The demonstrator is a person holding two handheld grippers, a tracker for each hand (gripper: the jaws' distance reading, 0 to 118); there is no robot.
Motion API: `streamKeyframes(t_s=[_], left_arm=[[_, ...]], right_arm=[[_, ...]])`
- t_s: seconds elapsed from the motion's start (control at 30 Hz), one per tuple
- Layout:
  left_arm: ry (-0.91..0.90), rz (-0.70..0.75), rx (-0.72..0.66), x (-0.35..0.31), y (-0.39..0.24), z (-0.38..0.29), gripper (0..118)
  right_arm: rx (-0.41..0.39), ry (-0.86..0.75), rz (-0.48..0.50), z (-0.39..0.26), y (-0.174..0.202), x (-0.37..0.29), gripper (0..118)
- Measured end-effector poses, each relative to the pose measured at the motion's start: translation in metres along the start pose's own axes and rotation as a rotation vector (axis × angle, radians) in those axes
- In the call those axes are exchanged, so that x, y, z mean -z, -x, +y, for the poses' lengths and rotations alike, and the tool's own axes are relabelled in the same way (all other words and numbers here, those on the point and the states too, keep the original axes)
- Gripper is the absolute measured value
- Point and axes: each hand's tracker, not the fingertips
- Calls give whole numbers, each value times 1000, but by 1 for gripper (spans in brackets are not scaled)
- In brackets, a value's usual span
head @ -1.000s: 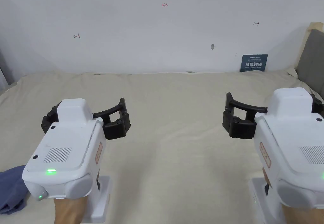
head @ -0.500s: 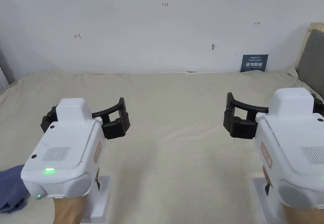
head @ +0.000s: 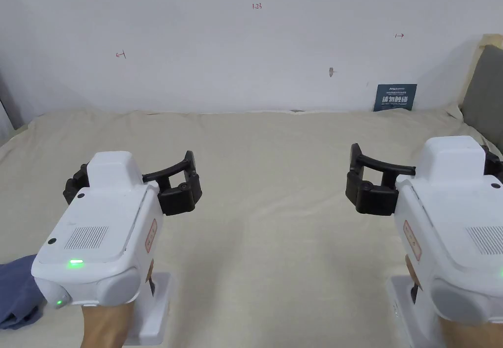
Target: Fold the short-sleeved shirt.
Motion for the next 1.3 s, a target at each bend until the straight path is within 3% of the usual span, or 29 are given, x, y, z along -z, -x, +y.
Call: streamKeyframes(t_s=[0.27, 0.43, 0.57, 0.67, 0.73, 0.93, 1.13, 1.3], left_arm=[[0, -1, -10, -2, 2, 1, 118], [3, 0, -20, -2, 3, 1, 118], [6, -3, -20, -3, 3, 1, 118], [6, -4, -23, -4, 4, 0, 118], [10, -2, -23, -3, 5, -1, 118], [18, -1, -42, -2, 6, -3, 118], [19, 0, -36, 0, 6, -4, 118], [18, -2, -34, 0, 7, -4, 118]], right_arm=[[20, 39, 0, 3, 1, 2, 118], [145, 165, 89, 8, -2, 6, 118], [285, 384, 24, 16, -4, 12, 118], [327, 530, -90, 23, -5, 16, 118], [311, 582, -102, 25, -7, 19, 118], [243, 532, -122, 27, -4, 16, 118], [243, 502, -108, 28, -2, 15, 118], [163, 460, -114, 24, 5, 18, 118]])
